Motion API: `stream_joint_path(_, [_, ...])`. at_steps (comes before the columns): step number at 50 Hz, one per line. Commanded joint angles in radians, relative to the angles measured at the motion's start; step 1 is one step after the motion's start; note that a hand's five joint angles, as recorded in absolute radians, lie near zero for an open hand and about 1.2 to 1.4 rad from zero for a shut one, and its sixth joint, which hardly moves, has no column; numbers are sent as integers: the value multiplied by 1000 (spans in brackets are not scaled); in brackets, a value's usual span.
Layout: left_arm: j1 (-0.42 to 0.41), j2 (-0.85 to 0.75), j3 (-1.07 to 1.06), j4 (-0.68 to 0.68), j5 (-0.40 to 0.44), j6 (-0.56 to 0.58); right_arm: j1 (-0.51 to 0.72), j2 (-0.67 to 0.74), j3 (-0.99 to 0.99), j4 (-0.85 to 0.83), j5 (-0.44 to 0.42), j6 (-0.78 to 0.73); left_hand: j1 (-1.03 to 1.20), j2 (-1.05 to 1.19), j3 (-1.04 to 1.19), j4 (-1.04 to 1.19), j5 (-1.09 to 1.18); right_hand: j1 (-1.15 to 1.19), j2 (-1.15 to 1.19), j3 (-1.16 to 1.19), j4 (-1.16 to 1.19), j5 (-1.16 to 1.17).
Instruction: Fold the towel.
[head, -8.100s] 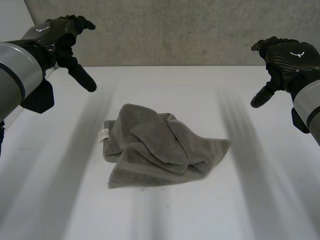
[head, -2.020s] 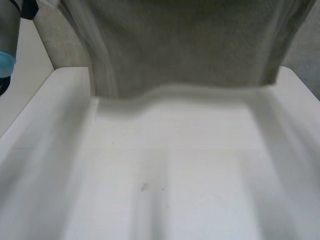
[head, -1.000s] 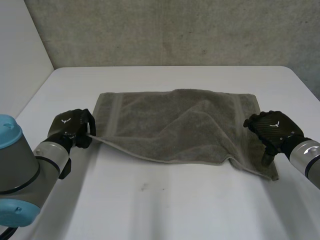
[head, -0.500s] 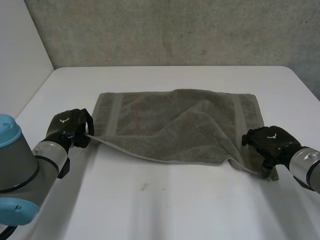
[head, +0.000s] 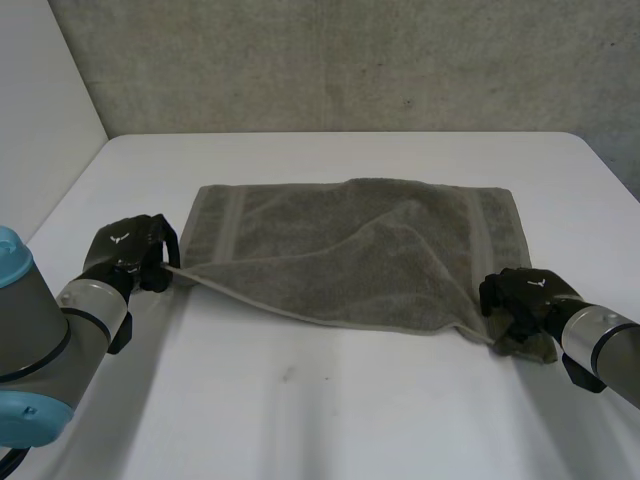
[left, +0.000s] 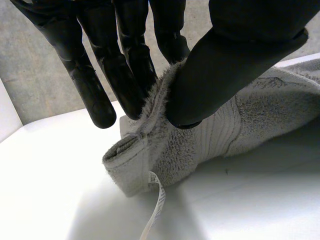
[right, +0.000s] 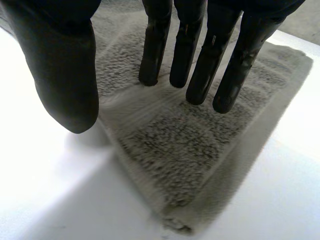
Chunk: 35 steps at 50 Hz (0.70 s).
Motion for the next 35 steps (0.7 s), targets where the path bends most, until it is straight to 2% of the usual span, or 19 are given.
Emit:
stream_joint_path(1, [7,2,0,0,0,0,-2,6,-11,-44,54,-14,198,178,178,177,188,85,93,87,88,82])
stream_joint_path(12, [18,3,0,0,0,0,-17,-3,-32,-10,58,-51,198,178,178,177,188,32,40,34,35,30])
stream_joint_path(19, [18,3,-1,0,0,0,-14,10,-44,136,38,-99,198,178,178,177,188,-91,-84,-89,-88,-94])
stream_joint_path(31, [18,3,0,0,0,0,-14,20,-46,105,41,-100,198,178,178,177,188,-9,-1,-7,-6,-11])
stream_joint_path(35, [18,2,0,0,0,0,-16,29,-47,85,41,-100,198,178,178,177,188,105,113,107,108,102])
